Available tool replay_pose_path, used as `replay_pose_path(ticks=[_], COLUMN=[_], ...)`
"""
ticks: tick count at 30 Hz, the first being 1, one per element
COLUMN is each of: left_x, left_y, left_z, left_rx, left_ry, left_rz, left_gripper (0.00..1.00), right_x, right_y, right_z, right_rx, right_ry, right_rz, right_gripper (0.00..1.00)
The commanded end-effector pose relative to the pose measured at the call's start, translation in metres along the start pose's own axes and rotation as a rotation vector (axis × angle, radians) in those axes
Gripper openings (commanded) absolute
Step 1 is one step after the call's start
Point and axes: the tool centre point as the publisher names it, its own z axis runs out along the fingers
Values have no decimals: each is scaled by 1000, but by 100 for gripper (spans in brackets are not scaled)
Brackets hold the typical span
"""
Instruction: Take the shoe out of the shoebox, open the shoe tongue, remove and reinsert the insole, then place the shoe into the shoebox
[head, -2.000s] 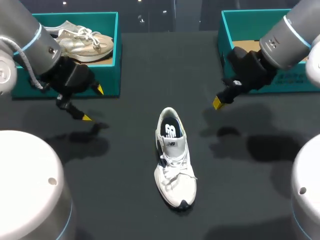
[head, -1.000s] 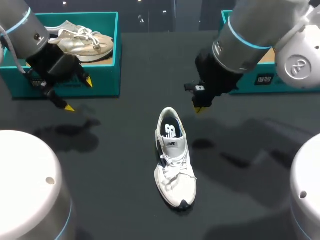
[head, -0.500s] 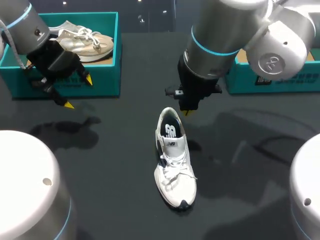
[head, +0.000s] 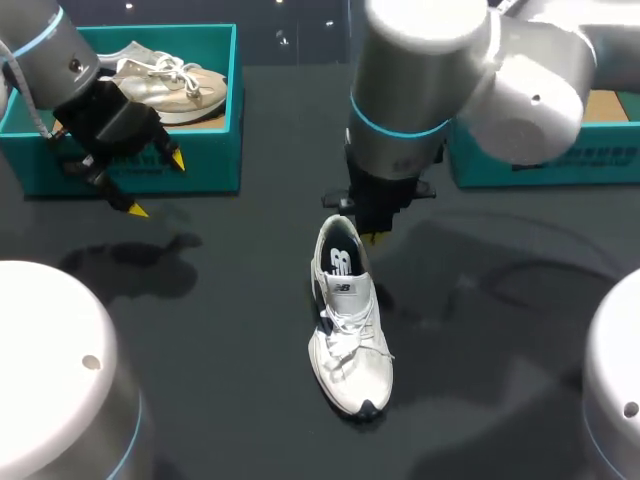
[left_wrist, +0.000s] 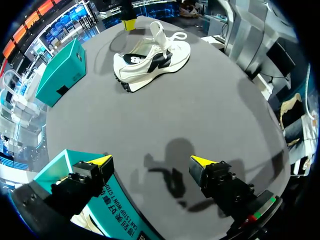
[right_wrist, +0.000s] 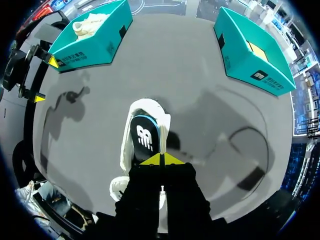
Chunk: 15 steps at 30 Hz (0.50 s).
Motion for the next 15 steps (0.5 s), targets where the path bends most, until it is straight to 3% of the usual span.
replay_pose_path(ticks=[1, 10, 15], left_x=[1, 1, 1], left_y=[0, 0, 0], left_z=[0, 0, 0], left_rx=[-3, -3, -3], left_ry=[0, 0, 0], left_rz=[0, 0, 0], left_gripper=[100, 100, 100], right_x=[25, 25, 37], right_y=[11, 11, 10], right_z=[15, 15, 34], right_rx=[21, 21, 8], right_ry=[-86, -86, -175], right_rz=[3, 3, 50], right_gripper=[0, 0, 0])
